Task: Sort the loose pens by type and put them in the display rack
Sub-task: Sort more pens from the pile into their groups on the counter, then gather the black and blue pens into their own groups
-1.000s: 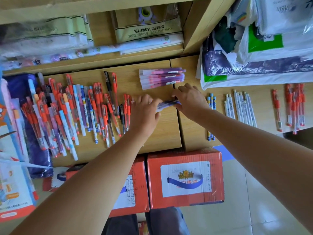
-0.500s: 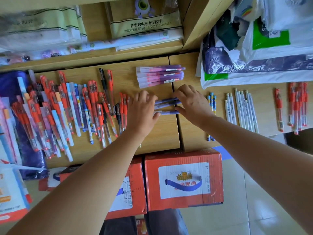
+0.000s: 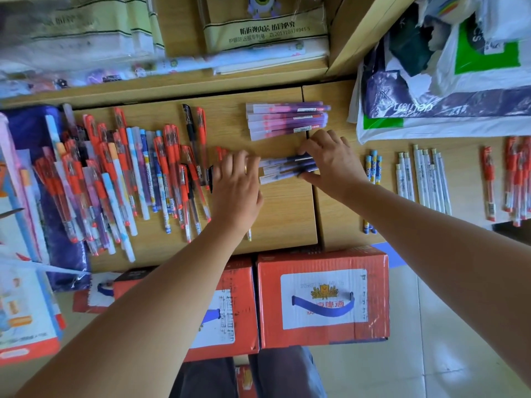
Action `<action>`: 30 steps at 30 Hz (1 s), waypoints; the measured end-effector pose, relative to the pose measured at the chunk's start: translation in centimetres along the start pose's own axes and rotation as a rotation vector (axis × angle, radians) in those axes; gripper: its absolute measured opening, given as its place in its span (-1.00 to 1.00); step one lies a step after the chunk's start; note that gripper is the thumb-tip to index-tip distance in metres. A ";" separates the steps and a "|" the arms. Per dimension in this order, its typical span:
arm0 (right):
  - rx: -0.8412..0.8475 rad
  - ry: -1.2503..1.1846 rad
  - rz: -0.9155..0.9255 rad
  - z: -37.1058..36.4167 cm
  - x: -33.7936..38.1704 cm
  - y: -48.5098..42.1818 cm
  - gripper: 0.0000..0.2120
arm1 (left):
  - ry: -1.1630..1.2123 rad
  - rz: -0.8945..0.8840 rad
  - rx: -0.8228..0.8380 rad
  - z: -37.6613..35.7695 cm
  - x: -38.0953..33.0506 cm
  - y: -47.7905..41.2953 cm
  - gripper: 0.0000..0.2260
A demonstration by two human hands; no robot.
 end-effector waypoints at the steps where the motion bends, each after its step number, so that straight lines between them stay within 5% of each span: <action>1: 0.001 0.009 -0.004 0.0 0.1 0.0 -0.58 | -0.018 0.012 -0.012 -0.1 0.4 0.3 -0.51; 6: -0.056 0.060 0.012 -0.3 1.3 0.7 -0.49 | 0.012 -0.007 -0.038 0.2 1.8 1.7 -0.45; 9: -0.108 -0.096 0.032 -0.6 4.1 1.1 -0.64 | 0.107 0.045 -0.109 1.3 2.9 2.7 -0.57; 12: 0.012 -0.225 -0.065 -1.8 8.0 1.5 -0.82 | 0.156 0.077 -0.126 1.8 4.8 4.3 -0.68; 17: 0.178 -0.250 -0.325 -5.3 12.4 2.0 -0.68 | 0.107 0.038 0.017 0.7 8.8 7.7 -0.53; 30: 0.127 -0.203 -0.401 -5.3 15.3 0.9 -0.61 | 0.181 0.010 0.068 -0.5 12.7 10.7 -0.41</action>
Point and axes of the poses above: each hand's wrist, its own y-axis away from the middle knuckle, its own z-axis out of the back of the hand, x = y × z, the point moved 1 cm from there along -y, towards the middle knuckle, and after that the axes turned 4 degrees about -y, right-handed, at the moved point
